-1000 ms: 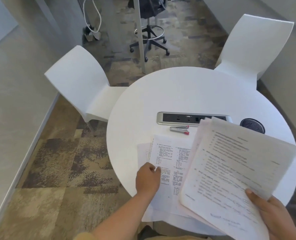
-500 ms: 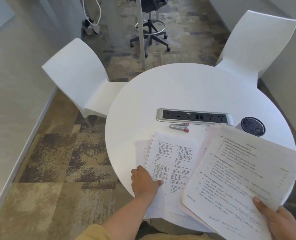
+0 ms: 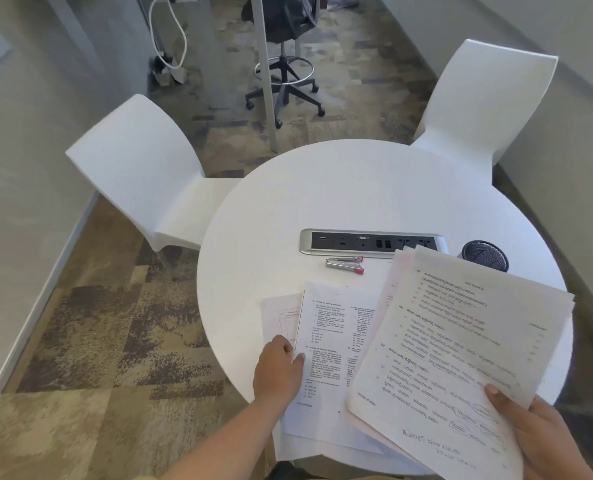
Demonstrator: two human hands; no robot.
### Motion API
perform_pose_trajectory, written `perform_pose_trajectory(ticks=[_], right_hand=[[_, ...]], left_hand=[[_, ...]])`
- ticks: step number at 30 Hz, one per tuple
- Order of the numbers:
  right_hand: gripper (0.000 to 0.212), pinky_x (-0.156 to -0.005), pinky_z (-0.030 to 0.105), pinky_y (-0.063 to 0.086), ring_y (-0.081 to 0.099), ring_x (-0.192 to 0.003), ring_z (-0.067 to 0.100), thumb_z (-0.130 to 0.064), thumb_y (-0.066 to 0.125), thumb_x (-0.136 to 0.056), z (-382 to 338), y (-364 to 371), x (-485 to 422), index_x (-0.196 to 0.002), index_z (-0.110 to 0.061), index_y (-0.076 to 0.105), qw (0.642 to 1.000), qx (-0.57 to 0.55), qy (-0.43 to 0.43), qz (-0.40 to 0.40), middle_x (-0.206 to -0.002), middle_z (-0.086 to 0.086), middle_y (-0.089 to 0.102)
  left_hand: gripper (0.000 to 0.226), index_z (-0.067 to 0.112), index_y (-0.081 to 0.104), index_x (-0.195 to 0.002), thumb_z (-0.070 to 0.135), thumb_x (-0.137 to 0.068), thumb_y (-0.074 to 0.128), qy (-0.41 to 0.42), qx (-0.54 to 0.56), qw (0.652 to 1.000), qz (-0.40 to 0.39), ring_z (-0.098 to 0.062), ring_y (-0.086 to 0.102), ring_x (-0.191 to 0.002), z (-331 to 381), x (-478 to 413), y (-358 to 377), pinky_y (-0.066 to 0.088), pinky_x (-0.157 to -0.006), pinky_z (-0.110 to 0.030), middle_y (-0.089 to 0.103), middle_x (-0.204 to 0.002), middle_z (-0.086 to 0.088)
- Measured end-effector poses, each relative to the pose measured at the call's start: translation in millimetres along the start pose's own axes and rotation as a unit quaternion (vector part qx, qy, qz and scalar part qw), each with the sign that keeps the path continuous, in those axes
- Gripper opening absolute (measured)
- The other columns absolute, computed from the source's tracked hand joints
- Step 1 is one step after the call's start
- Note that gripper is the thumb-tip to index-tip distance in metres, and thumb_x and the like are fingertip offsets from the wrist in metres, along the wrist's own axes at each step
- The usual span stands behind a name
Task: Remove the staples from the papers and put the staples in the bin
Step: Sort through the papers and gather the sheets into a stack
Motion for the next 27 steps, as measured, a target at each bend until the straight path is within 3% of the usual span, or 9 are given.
perform_pose_trajectory(ticks=[4,8,11,13,19,21,23,25,27], right_hand=[[0.027,-0.064,0.055,0.059,0.072,-0.083,0.043,-0.005,0.061,-0.085,-3.0,5.0,-1.2,-0.112,0.000,0.062,1.000,-0.003,0.010,0.005,-0.100,0.023,0.074],[0.021,-0.062,0.052,0.060,0.074,-0.080,0.040,-0.004,0.059,-0.088,-9.3,3.9,1.9,-0.109,-0.001,0.063,1.000,0.014,-0.002,0.002,-0.095,0.020,0.076],[0.032,-0.080,0.053,0.055,0.074,-0.083,0.038,-0.012,0.068,-0.079,-11.0,-8.0,3.7,-0.109,-0.003,0.065,0.999,0.035,-0.012,0.019,-0.098,0.017,0.076],[0.042,-0.088,0.051,0.050,0.074,-0.087,0.035,-0.020,0.075,-0.068,-10.0,-17.4,6.3,-0.107,-0.005,0.069,0.997,0.059,-0.015,0.037,-0.101,0.014,0.076],[0.021,-0.084,0.043,0.050,0.072,-0.089,0.036,-0.011,0.069,-0.077,-4.2,-32.5,14.8,-0.098,-0.007,0.070,0.995,0.071,-0.022,0.064,-0.097,0.011,0.077],[0.010,-0.076,0.035,0.047,0.069,-0.086,0.031,-0.008,0.069,-0.082,-5.9,-36.3,20.0,-0.092,-0.010,0.069,0.991,0.089,-0.035,0.092,-0.091,0.008,0.077],[0.005,-0.078,0.036,0.046,0.065,-0.089,0.027,-0.008,0.069,-0.084,-7.0,-41.5,21.6,-0.088,-0.010,0.070,0.989,0.095,-0.034,0.106,-0.080,0.000,0.078],[0.003,-0.074,0.035,0.046,0.065,-0.087,0.026,-0.008,0.068,-0.085,-9.4,-40.7,24.4,-0.088,-0.010,0.069,0.988,0.110,-0.037,0.107,-0.068,-0.008,0.077],[0.005,-0.067,0.030,0.043,0.063,-0.082,0.022,-0.005,0.065,-0.088,-10.9,-36.4,24.5,-0.088,-0.010,0.068,0.990,0.092,-0.038,0.096,-0.066,-0.007,0.076]], left_hand=[[0.054,0.017,0.048,-0.123,0.051,-0.086,0.068,0.013,-0.090,0.996,0.024,-0.020,0.056,-0.110,16.6,6.2,11.8,0.046,-0.086,-0.029,0.051,-0.119,0.000],[0.061,0.014,0.048,-0.129,0.053,-0.086,0.067,0.018,-0.098,0.993,0.056,-0.024,0.053,-0.117,37.4,-6.1,15.9,0.046,-0.097,-0.036,0.052,-0.125,-0.004],[0.063,0.013,0.049,-0.134,0.051,-0.087,0.067,0.040,-0.085,0.992,0.080,-0.025,0.051,-0.124,59.4,-36.0,7.9,0.042,-0.101,-0.038,0.051,-0.132,-0.005],[0.068,0.015,0.050,-0.134,0.054,-0.083,0.071,0.041,-0.103,0.991,0.072,-0.027,0.049,-0.127,71.8,-60.7,1.7,0.041,-0.103,-0.040,0.050,-0.134,-0.005],[0.096,0.019,0.037,-0.147,0.060,-0.071,0.079,0.058,-0.198,0.978,-0.007,-0.032,0.020,-0.147,75.6,-103.9,17.0,0.028,-0.114,-0.045,0.025,-0.156,-0.011],[0.088,0.023,0.045,-0.143,0.055,-0.070,0.082,0.066,-0.175,0.982,0.010,-0.031,0.016,-0.150,72.4,-108.6,19.4,0.025,-0.116,-0.045,0.027,-0.156,-0.009],[0.065,0.025,0.058,-0.126,0.043,-0.070,0.087,0.091,-0.139,0.986,0.036,-0.029,0.019,-0.150,76.0,-109.7,21.2,0.027,-0.114,-0.044,0.036,-0.151,-0.006],[0.041,0.023,0.066,-0.106,0.029,-0.072,0.086,0.119,-0.115,0.985,0.051,-0.027,0.037,-0.140,80.4,-107.5,20.6,0.036,-0.108,-0.041,0.052,-0.135,-0.003],[0.021,0.020,0.067,-0.093,0.019,-0.075,0.079,0.135,-0.092,0.985,0.052,-0.026,0.058,-0.115,82.8,-105.3,18.5,0.047,-0.094,-0.038,0.065,-0.108,0.000]])
Point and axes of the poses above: each hand's wrist, its own x-axis away from the middle knuckle, its own y-axis out of the palm, z = x × y, the point moved 6 cm from there along -x, towards the middle knuckle
